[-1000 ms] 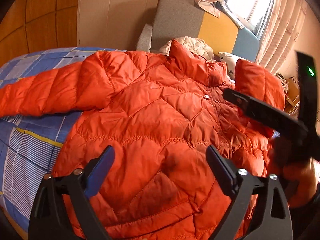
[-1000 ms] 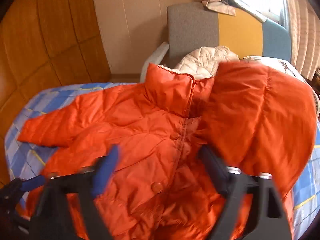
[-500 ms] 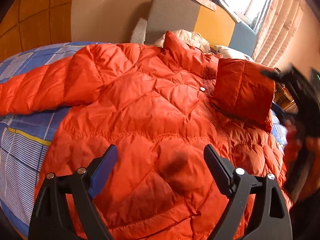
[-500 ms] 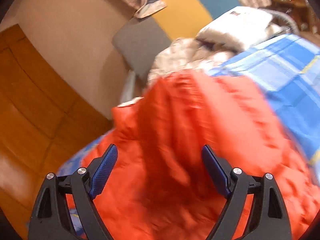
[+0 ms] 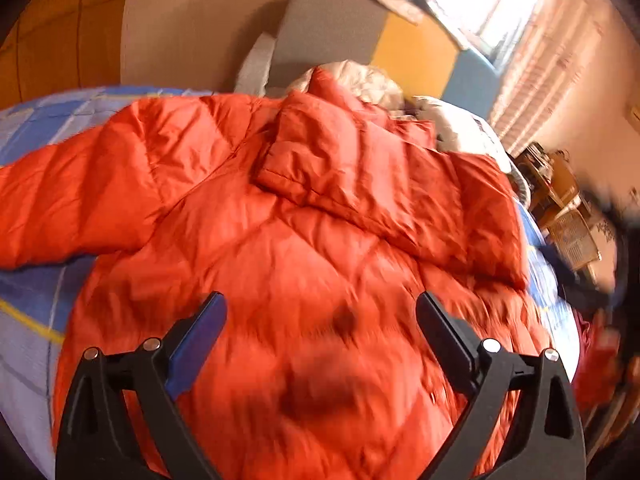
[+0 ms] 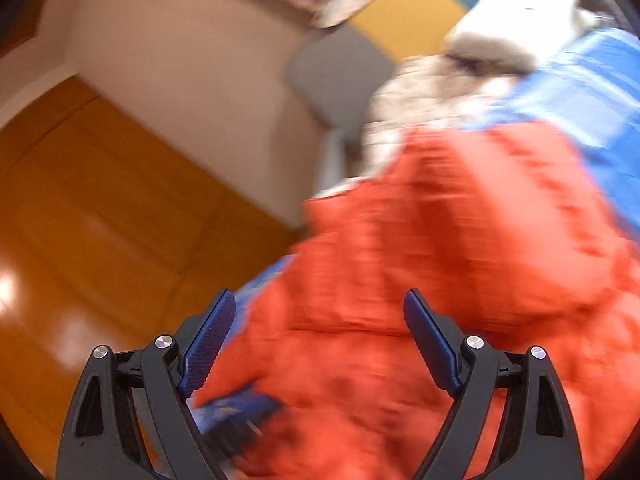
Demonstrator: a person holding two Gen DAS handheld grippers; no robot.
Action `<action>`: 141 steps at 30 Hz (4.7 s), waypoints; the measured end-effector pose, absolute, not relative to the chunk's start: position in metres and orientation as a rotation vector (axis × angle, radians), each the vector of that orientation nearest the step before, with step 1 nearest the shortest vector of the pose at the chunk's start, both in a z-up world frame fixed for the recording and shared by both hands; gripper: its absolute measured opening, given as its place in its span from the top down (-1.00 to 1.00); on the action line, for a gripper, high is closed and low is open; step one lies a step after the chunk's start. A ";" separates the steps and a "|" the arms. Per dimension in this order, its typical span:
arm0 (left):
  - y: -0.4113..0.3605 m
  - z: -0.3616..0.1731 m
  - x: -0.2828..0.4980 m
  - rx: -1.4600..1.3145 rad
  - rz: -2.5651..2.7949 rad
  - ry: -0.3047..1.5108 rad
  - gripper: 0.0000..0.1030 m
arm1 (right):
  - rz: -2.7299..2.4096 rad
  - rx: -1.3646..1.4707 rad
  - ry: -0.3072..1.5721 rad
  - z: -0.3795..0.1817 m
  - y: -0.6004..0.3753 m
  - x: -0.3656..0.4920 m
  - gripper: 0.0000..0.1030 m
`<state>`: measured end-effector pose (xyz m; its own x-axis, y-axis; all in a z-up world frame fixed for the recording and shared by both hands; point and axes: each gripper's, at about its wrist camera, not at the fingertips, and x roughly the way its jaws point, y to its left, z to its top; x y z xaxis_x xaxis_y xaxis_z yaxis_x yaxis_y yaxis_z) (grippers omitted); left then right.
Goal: Fold large clothes
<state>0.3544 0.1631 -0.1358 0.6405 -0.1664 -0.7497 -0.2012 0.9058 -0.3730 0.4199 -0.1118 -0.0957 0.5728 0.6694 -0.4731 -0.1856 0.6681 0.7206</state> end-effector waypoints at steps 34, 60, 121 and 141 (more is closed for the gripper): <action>0.244 -0.146 0.368 -0.509 0.260 0.837 -0.19 | 0.163 0.164 0.961 -0.161 -0.071 0.476 -0.59; 0.476 -0.187 0.159 -0.927 0.756 0.645 -0.31 | 0.216 -0.105 0.918 -0.169 -0.028 0.358 -0.64; 0.197 -0.137 0.286 -0.269 -0.019 0.720 -0.14 | 0.206 -0.085 0.958 -0.179 -0.032 0.357 -0.73; 0.229 -0.159 0.249 -0.336 0.135 0.763 -0.25 | 0.343 0.155 0.869 -0.132 -0.018 0.357 -0.36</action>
<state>0.2490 0.2292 -0.1595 0.7173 -0.0011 -0.6968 -0.2402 0.9383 -0.2487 0.3574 -0.0178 -0.1319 0.5949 0.3569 -0.7202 -0.2318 0.9341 0.2714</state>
